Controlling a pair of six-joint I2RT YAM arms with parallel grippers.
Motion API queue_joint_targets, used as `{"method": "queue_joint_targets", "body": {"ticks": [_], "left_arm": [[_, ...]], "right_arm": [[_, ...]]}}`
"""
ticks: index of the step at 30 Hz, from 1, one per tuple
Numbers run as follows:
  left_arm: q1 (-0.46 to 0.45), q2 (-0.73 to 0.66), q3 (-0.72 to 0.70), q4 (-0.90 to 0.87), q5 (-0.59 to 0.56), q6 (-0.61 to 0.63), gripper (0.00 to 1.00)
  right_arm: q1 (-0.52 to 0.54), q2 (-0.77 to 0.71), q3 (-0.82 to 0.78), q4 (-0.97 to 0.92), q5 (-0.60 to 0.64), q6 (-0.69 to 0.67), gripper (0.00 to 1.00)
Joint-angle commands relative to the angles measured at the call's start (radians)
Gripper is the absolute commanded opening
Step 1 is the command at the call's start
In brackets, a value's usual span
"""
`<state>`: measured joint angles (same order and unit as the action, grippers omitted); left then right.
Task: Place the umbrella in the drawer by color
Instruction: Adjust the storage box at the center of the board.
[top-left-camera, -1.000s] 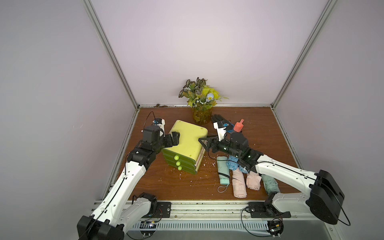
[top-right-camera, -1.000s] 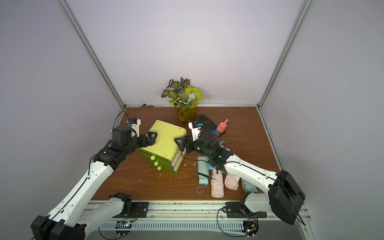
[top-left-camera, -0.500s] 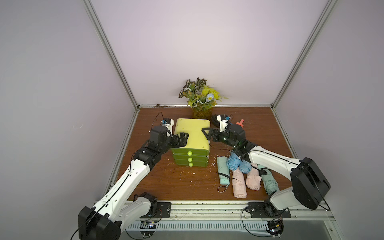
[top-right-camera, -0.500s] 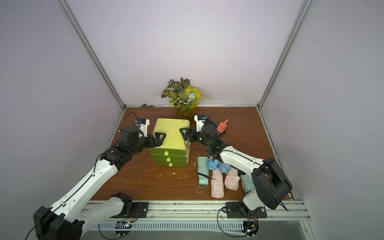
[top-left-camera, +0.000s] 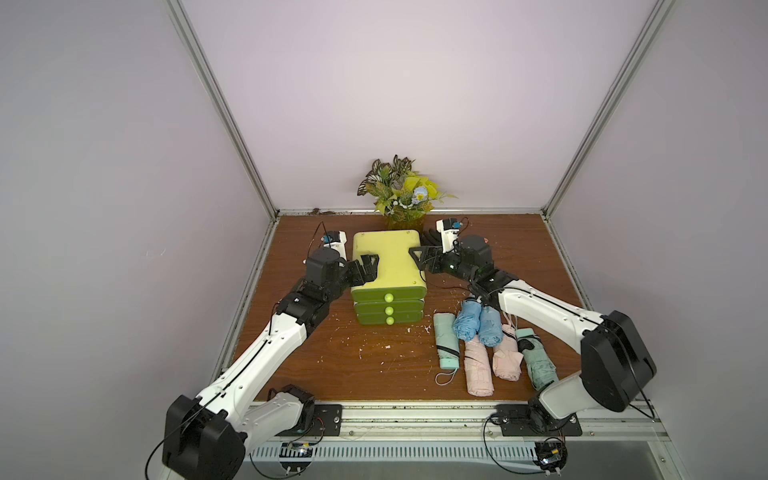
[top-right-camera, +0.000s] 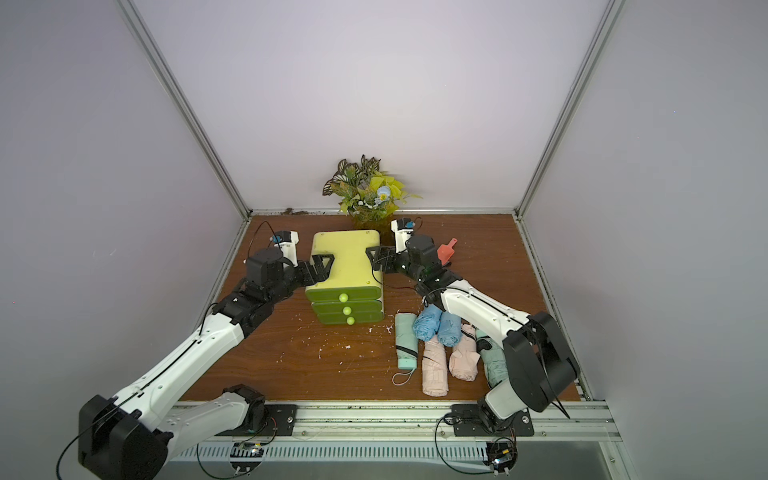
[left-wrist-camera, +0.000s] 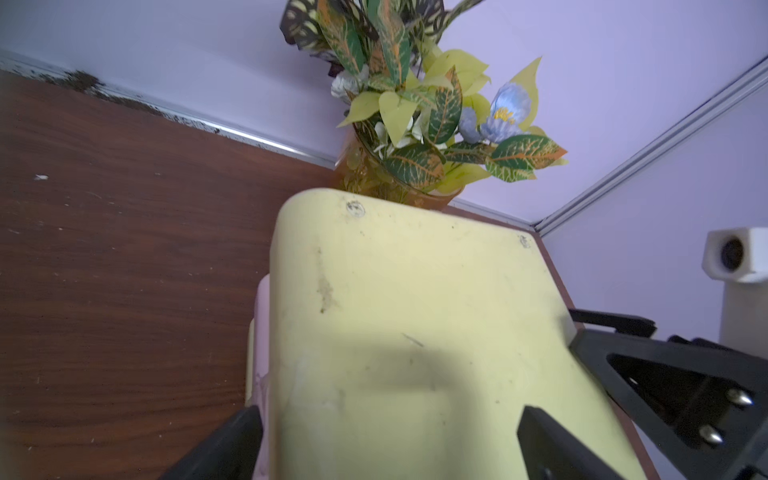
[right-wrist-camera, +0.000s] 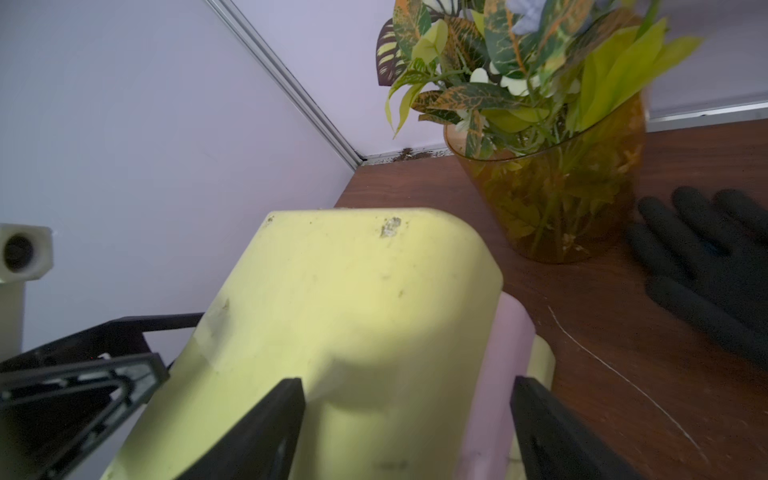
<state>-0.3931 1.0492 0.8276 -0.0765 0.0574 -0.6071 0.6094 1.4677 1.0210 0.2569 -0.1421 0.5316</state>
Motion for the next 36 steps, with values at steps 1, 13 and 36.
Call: {"method": "queue_joint_targets", "body": {"ticks": [1, 13, 36], "left_arm": [[-0.010, -0.075, -0.021, 0.039, -0.102, -0.018, 1.00], [0.029, -0.181, -0.112, 0.002, 0.005, -0.055, 1.00], [0.062, -0.138, -0.177, 0.150, 0.217, -0.125, 1.00]], "right_arm": [[0.012, -0.161, -0.035, -0.122, 0.138, -0.082, 0.84], [0.319, -0.297, -0.199, -0.056, 0.268, 0.071, 0.67], [0.383, -0.185, -0.059, -0.169, 0.520, -0.033, 0.69]]}}
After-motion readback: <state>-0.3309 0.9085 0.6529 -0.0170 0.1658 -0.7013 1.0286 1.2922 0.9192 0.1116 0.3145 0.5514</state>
